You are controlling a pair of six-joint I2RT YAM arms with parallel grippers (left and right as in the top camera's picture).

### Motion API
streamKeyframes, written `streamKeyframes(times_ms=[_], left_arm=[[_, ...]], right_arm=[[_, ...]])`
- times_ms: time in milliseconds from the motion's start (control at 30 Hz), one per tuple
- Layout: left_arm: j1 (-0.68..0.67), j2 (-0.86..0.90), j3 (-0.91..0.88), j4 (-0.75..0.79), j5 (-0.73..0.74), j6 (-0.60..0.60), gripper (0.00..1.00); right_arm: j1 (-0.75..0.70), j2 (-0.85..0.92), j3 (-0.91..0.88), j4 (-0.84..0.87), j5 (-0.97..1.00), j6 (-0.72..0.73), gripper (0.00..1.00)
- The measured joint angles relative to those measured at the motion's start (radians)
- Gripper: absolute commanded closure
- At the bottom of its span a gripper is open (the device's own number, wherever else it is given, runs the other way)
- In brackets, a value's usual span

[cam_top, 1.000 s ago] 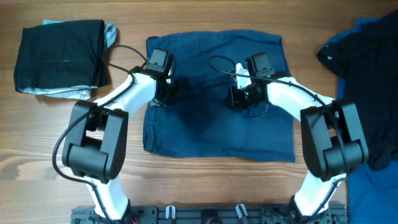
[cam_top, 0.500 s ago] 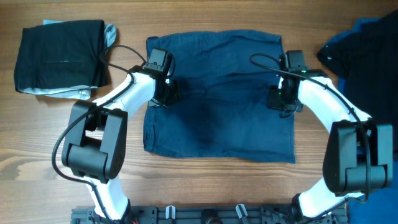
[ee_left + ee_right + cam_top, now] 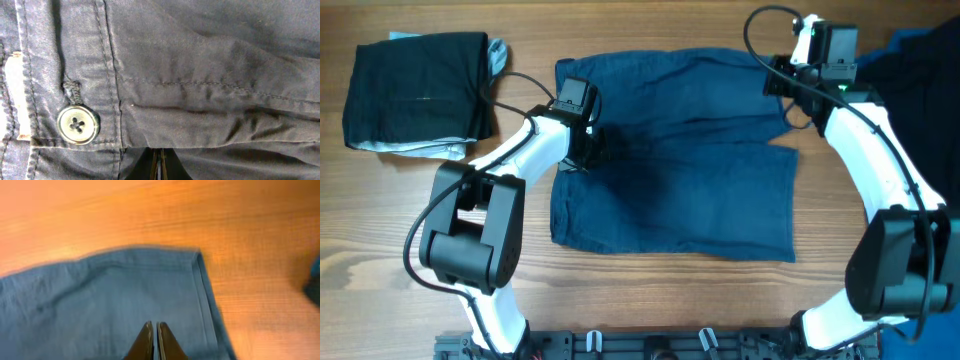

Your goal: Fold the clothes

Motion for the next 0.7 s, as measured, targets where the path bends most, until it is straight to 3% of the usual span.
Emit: streamKeyframes(times_ms=[133, 267, 700], left_arm=[[0.000, 0.000, 0.001, -0.003, -0.004, 0.000, 0.95], [0.001, 0.000, 0.001, -0.003, -0.006, 0.000, 0.96], [0.000, 0.000, 0.002, -0.003, -0.008, -0.003, 0.95]], right_arm=[[0.000, 0.184, 0.006, 0.275, -0.035, 0.071, 0.93], [0.000, 0.379, 0.002, 0.429, -0.072, 0.172, 0.88], [0.026, 0.463, 0.002, 0.518, -0.077, 0.219, 0.95]])
